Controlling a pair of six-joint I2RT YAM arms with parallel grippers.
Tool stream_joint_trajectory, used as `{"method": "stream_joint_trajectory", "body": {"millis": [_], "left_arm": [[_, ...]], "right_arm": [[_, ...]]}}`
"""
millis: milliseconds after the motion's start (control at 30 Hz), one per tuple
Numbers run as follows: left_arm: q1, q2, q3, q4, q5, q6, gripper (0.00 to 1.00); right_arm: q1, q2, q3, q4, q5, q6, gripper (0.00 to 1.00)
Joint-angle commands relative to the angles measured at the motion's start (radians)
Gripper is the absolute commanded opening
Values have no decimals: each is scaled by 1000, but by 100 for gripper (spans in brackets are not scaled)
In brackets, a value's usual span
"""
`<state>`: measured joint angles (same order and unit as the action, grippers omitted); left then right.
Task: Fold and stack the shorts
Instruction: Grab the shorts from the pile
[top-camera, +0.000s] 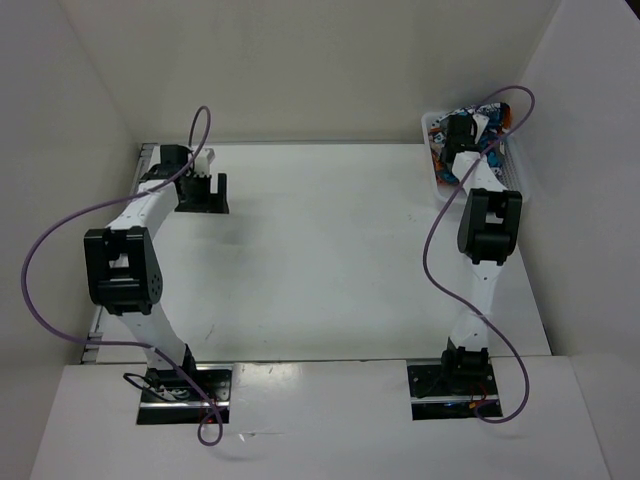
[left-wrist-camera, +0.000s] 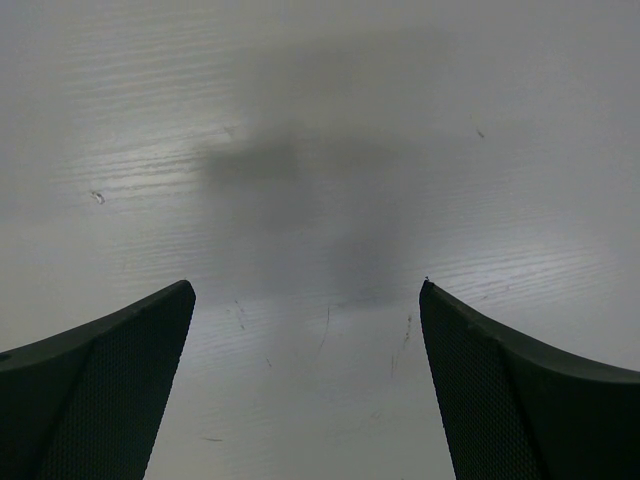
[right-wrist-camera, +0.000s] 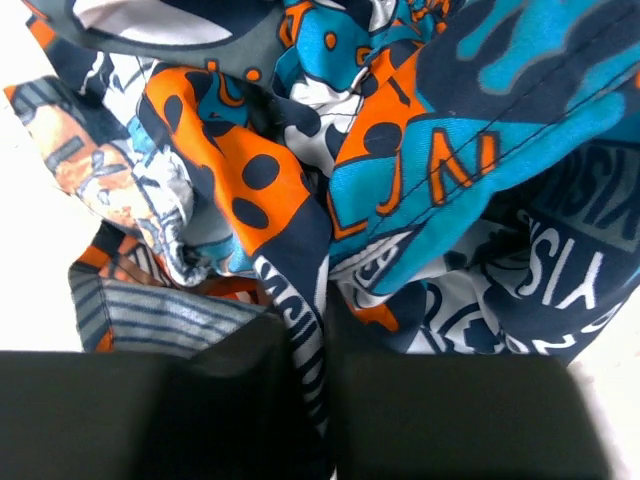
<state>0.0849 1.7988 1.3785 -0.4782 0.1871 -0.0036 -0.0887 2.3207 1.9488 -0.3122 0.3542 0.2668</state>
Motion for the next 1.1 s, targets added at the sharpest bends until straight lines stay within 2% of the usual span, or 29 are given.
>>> {"method": "stream_joint_trajectory", "body": {"millis": [0,67,267,467,667,800,933,1067], "left_arm": [[-4,11,60,0,0,4,100],[-4,20,70,0,14,4,100],[-16,-12,70,0,35,4,100],[-53,-62,109,44,26,4,100],[-63,-145,156,98,37,4,100],[-120,-216,116,142,37,4,100],[-140,-308,65,158,64,4,100],[-140,-397,4,167,89,4,100]], "right_arm": [[-5,-4,38,13,5,20,14],[-5,-18,57,22,14,11,0],[-5,-119,110,22,83,2,0],[-5,-253,110,-37,94,92,0],[27,-487,35,-50,85,89,0],[38,-644,-31,8,85,29,0],[78,-823,-60,102,-13,-112,0],[87,-989,-139,299,-176,-188,0]]}}
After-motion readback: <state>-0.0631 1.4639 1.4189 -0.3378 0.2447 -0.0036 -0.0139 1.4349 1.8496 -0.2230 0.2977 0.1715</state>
